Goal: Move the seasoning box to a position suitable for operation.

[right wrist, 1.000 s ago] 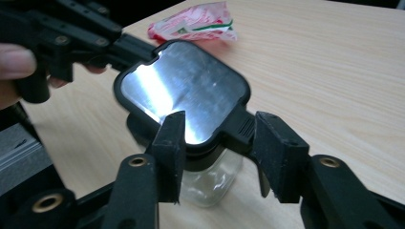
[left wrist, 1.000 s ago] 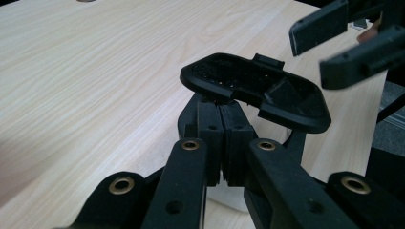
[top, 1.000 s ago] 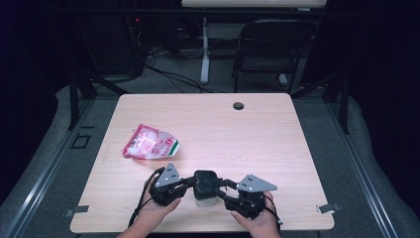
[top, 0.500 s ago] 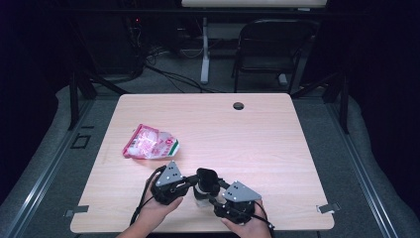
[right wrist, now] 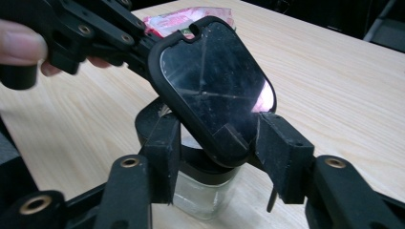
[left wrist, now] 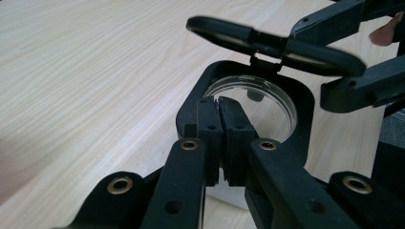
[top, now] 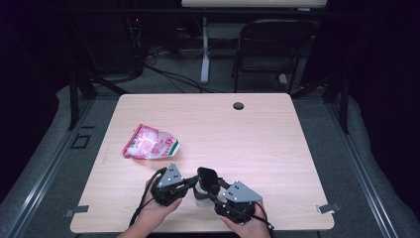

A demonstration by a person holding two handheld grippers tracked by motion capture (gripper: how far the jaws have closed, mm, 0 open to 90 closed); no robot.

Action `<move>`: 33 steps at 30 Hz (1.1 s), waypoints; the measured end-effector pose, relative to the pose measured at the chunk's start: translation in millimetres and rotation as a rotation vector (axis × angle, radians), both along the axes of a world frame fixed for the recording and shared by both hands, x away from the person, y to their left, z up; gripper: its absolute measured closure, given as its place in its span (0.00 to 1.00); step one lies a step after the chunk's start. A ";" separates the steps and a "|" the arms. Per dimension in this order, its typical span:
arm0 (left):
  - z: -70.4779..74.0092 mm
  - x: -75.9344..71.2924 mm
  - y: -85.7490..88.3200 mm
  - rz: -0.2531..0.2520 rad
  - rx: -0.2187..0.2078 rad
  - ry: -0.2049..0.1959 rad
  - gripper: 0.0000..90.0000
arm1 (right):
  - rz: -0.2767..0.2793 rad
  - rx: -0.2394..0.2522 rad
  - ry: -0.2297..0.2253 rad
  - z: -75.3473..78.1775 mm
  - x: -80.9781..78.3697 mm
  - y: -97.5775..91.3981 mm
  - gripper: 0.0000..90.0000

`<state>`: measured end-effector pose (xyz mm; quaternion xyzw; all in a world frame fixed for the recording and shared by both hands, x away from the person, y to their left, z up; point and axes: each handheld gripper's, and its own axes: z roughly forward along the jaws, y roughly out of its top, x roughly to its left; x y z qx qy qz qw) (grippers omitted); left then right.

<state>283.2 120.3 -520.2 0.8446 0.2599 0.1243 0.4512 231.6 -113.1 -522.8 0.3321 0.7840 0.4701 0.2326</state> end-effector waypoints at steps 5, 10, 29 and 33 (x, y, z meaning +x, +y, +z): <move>-0.5 -0.1 1.0 0.001 -0.003 0.000 0.97 | -0.001 0.030 -0.001 1.6 -0.7 -2.6 0.60; -0.8 -0.1 1.0 0.000 -0.006 -0.004 0.97 | -0.002 0.043 0.004 3.9 -2.0 -6.1 0.65; -1.6 -0.4 1.6 -0.006 -0.010 -0.005 0.97 | -0.053 0.092 0.030 11.6 -6.2 -26.8 0.91; -1.9 -0.2 1.6 -0.008 -0.013 -0.007 0.97 | -0.064 0.102 0.043 12.1 -5.9 -31.6 0.92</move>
